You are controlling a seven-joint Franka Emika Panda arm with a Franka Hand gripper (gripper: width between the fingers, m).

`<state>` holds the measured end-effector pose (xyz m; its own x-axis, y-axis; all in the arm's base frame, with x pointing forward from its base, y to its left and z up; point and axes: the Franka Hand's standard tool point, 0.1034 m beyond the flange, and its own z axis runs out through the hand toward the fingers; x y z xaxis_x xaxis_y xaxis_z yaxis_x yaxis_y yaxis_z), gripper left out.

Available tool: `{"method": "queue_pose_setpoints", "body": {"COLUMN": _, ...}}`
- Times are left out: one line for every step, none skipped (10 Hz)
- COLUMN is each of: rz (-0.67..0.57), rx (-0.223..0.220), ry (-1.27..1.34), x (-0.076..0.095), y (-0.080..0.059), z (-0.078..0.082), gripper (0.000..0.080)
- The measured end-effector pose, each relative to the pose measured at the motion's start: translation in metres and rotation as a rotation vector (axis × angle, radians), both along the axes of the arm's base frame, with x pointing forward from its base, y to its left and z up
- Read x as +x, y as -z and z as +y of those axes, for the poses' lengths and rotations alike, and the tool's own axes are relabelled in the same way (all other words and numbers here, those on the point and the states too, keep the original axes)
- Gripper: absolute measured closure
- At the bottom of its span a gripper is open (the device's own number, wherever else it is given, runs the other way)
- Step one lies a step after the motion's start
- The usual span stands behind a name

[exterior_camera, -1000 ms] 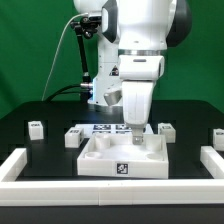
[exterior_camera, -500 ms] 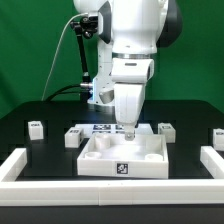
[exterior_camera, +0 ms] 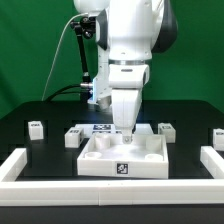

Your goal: Assemble one leg

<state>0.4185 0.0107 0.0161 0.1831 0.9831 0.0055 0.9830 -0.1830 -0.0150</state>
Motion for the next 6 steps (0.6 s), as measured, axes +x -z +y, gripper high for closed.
{"method": "queue_pose_setpoints", "body": {"rz": -0.004, "rx": 0.007, "ry": 0.005, "x": -0.0041, "y": 0.0054, "z": -0.0005, "gripper": 0.015}}
{"method": "queue_pose_setpoints", "body": {"rz": 0.001, "rx": 0.008, "ry": 0.01, "x": -0.0051, "y": 0.0088, "z": -0.0018, "gripper": 0.015}}
{"method": "queue_pose_setpoints", "body": {"rz": 0.002, "rx": 0.008, "ry": 0.011, "x": -0.0054, "y": 0.0093, "z": -0.002, "gripper": 0.015}}
{"method": "queue_pose_setpoints", "body": {"rz": 0.0, "rx": 0.008, "ry": 0.01, "x": -0.0044, "y": 0.0086, "z": -0.0019, "gripper": 0.015}}
{"method": "queue_pose_setpoints", "body": {"rz": 0.001, "rx": 0.008, "ry": 0.011, "x": -0.0048, "y": 0.009, "z": -0.002, "gripper": 0.015}}
{"method": "queue_pose_setpoints", "body": {"rz": 0.001, "rx": 0.008, "ry": 0.011, "x": -0.0048, "y": 0.009, "z": -0.002, "gripper": 0.0265}}
